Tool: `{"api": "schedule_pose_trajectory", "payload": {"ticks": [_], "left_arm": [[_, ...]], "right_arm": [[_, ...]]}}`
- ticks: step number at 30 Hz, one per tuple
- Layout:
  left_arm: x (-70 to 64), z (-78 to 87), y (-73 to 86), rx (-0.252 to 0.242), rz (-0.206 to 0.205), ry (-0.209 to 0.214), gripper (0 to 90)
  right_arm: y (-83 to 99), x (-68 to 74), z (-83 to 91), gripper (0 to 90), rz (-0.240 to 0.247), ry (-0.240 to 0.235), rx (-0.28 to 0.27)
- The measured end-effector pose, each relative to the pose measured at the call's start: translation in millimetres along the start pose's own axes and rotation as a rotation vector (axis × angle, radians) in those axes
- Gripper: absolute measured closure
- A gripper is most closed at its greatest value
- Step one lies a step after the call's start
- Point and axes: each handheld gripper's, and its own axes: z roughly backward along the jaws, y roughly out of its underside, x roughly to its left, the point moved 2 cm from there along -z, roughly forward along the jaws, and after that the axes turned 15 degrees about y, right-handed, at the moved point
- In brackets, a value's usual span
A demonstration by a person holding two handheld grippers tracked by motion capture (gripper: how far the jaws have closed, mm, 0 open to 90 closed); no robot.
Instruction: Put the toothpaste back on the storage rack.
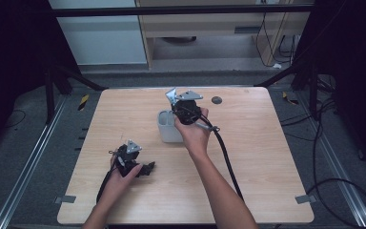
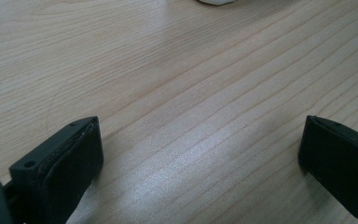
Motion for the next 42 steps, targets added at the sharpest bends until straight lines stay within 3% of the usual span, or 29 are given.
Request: {"api": "schedule_pose_trajectory", "payload": {"ticks": [42], "left_arm": [[0.2, 0.1, -0.1, 0.004, -0.004, 0.001, 0.0]], "right_arm": [[14.1, 7.6, -7.6, 79.8, 0.032, -0.01, 0.058]]}}
